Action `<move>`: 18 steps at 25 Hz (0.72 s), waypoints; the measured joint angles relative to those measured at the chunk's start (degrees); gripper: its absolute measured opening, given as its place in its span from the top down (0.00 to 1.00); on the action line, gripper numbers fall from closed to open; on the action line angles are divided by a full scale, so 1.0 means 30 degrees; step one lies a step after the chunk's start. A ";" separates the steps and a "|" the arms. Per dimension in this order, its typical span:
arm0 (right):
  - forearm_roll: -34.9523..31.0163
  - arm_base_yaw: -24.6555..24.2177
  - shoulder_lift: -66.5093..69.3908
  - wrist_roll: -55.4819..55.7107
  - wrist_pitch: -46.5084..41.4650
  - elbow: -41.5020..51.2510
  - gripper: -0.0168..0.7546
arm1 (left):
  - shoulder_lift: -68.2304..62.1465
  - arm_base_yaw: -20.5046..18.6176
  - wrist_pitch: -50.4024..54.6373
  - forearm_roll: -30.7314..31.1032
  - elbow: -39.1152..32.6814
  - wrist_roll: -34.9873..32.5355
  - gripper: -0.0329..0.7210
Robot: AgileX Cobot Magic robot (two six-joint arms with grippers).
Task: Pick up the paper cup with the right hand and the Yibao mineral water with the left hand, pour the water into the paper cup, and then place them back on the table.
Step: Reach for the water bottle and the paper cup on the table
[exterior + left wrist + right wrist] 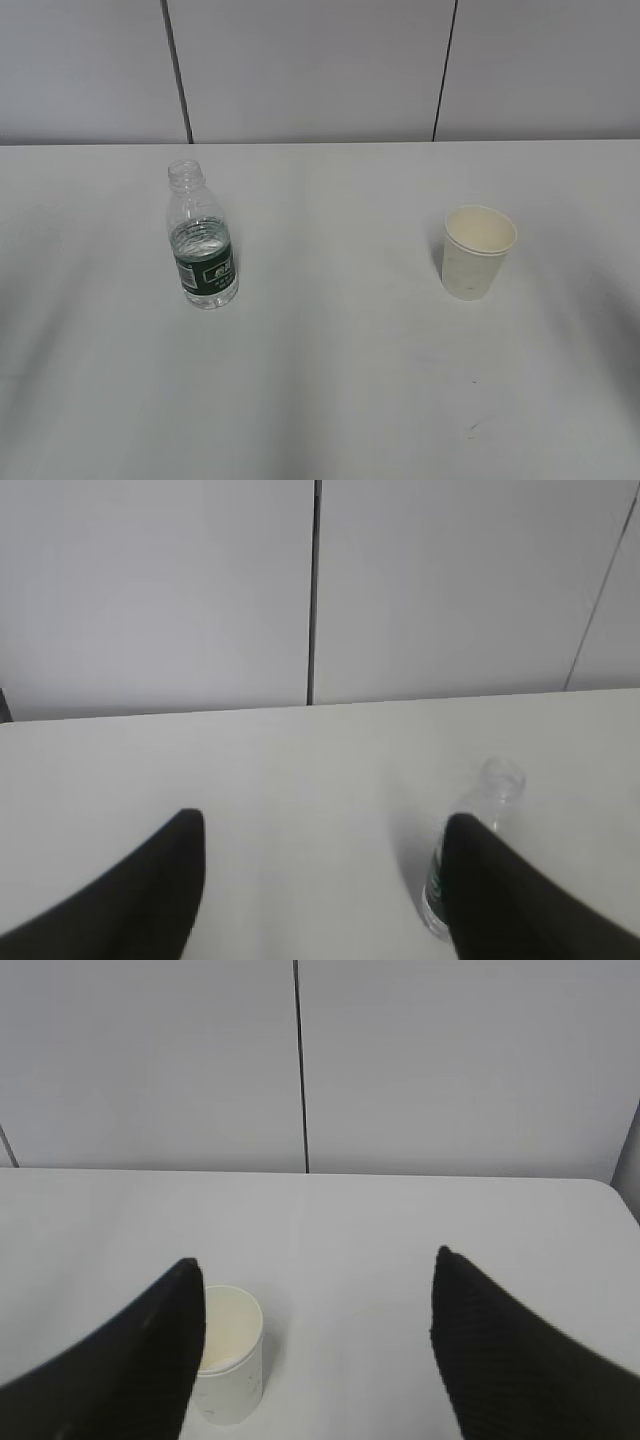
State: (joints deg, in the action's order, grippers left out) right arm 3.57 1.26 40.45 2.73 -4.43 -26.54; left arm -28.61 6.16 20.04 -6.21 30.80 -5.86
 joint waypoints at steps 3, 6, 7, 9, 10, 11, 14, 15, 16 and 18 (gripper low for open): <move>0.0000 0.0000 0.1491 0.0000 0.1766 0.0278 0.26 | -0.1627 0.0000 -0.2438 -0.0007 -0.0478 -0.0322 0.35; 0.0000 0.0000 0.2757 0.0040 0.3370 0.0572 0.26 | -0.3074 0.0148 -0.5733 -0.0078 -0.1709 -0.0387 0.35; 0.0000 0.0000 0.3153 0.0073 0.3910 0.0675 0.26 | -0.3569 0.0372 -0.6681 -0.0124 -0.2189 -0.0387 0.35; 0.0000 0.0000 0.3833 0.0073 0.4855 0.0807 0.26 | -0.4443 0.0974 -0.9254 -0.0170 -0.3456 -0.0387 0.35; 0.0000 0.0000 0.4168 0.0073 0.5214 0.0900 0.26 | -0.4920 0.1378 -1.0611 -0.0169 -0.3980 -0.0387 0.35; 0.0000 0.0000 0.4476 0.0106 0.5584 0.1022 0.26 | -0.5406 0.1735 -1.1681 -0.0169 -0.4570 -0.0387 0.35; 0.0000 -0.0033 0.5353 0.0193 0.6707 0.1360 0.26 | -0.6967 0.2967 -1.5152 -0.0169 -0.5906 -0.0303 0.35; 0.0000 -0.0019 0.5701 0.0195 0.7170 0.1501 0.26 | -0.7467 0.3260 -1.6278 -0.0169 -0.6240 -0.0245 0.35; 0.0000 -0.0019 0.6024 0.0221 0.7559 0.1631 0.26 | -0.7993 0.3531 -1.7312 -0.0169 -0.6486 -0.0139 0.35; 0.0000 -0.0045 0.6892 0.0318 0.8552 0.1829 0.26 | -0.9477 0.3815 -1.8826 -0.0047 -0.6664 0.0046 0.35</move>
State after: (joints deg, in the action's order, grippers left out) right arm 3.57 1.13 61.12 3.69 21.23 -21.05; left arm -57.04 17.60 -36.43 -6.35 10.80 -5.72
